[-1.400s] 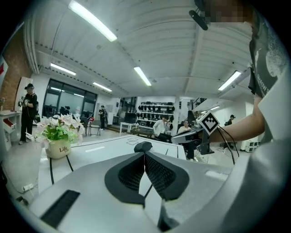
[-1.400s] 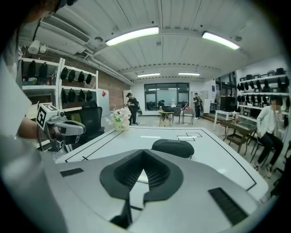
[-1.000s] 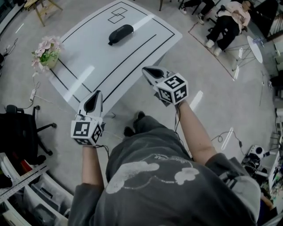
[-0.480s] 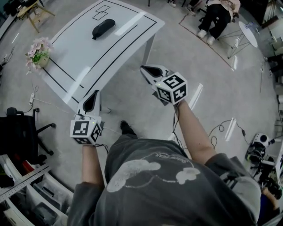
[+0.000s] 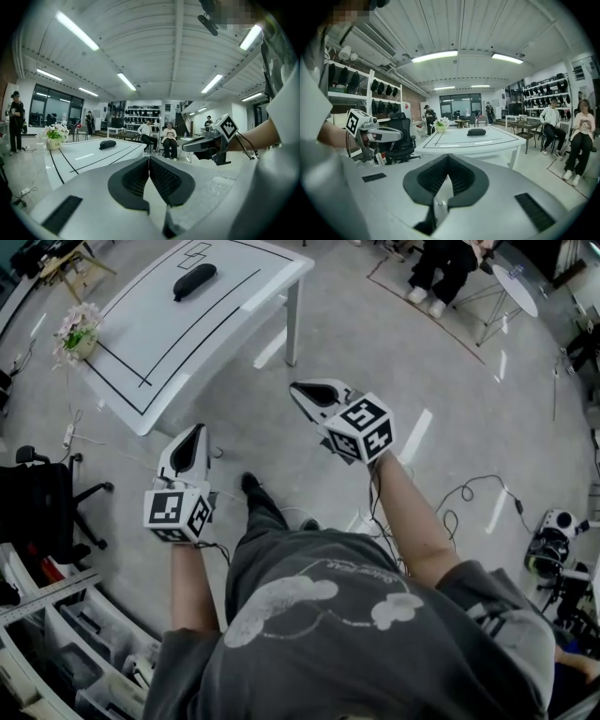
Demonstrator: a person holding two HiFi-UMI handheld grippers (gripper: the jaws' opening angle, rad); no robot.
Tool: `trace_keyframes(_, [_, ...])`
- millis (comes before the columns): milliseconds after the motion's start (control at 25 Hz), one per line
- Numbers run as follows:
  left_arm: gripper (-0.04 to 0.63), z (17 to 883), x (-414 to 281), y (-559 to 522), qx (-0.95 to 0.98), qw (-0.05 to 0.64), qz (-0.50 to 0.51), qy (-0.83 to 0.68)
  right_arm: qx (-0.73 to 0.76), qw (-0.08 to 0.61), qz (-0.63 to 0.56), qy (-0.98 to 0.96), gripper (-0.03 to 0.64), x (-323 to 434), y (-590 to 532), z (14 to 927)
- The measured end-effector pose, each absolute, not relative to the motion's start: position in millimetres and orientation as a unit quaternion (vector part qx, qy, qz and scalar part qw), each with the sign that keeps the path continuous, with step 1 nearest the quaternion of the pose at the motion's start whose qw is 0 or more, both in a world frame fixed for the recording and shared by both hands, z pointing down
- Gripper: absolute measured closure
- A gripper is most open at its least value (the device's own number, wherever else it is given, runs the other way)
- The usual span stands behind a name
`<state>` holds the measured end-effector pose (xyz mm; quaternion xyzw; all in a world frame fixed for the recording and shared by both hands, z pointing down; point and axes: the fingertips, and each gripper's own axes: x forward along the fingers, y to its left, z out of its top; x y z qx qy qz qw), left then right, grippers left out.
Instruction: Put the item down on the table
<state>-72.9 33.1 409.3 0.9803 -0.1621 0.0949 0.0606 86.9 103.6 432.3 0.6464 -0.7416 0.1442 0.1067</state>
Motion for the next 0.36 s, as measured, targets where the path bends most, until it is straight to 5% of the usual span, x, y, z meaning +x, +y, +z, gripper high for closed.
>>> trace_keyframes(360, [0.592, 422, -99, 108, 0.977, 0.070, 0.107, -0.171, 0.635, 0.109, 0.146, -0.751, 0.618, 56, 164, 437])
